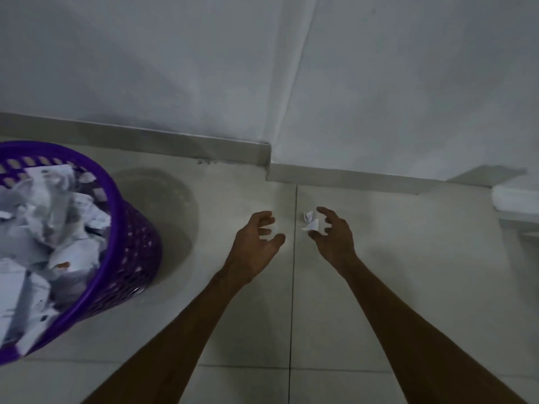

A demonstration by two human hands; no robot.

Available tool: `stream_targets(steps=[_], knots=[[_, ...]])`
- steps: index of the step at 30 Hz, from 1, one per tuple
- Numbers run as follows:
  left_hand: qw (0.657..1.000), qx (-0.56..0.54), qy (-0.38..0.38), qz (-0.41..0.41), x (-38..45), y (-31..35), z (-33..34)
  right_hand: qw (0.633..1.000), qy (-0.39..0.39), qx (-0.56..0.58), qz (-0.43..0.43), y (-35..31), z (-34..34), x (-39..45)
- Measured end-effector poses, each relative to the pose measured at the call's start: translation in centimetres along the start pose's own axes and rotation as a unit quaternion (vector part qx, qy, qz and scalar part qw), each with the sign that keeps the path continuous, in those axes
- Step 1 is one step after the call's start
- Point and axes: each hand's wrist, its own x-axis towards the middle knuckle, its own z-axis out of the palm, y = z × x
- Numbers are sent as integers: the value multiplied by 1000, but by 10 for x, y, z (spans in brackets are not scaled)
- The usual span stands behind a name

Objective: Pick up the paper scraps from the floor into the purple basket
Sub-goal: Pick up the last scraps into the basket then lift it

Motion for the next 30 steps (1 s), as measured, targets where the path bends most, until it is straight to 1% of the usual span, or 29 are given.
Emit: stream_targets(steps=[2, 4, 7, 9, 10, 14, 16, 19, 21, 25, 27, 30], knots=[[1000, 2, -13, -7, 14, -13, 12, 995, -4, -59, -74, 26, 11, 13], [1000, 6, -24, -6, 24, -24, 22, 990, -37, -104, -92, 40, 19, 21], [999, 11, -33, -5, 34, -35, 30, 976, -39, -159, -147, 52, 32, 34], [999, 6, -32, -8, 37, -39, 33, 971, -19, -160, -177, 59, 41, 42], [999, 3, -32, -11, 38, -40, 33, 974, -15, -142, -177, 59, 44, 43], [1000, -1, -26, -17, 33, -38, 28, 991, -20, -85, -106, 44, 43, 33], [1000, -3, -23, -21, 26, -33, 25, 995, -11, -50, -81, 39, 44, 18], [999, -15, -19, -26, 3, -18, 11, 998, -4, 57, -12, 14, 42, -11], [999, -16, -13, -28, -18, -4, -3, 990, -18, 137, 36, -8, 40, -31], [999, -25, 9, -45, -66, 30, -38, 960, -20, 245, 131, -66, 27, -64], [999, -17, 15, -48, -89, 47, -57, 954, -31, 262, 140, -98, 21, -81], [998, -6, 25, -50, -118, 71, -87, 948, -44, 289, 127, -148, 12, -101]])
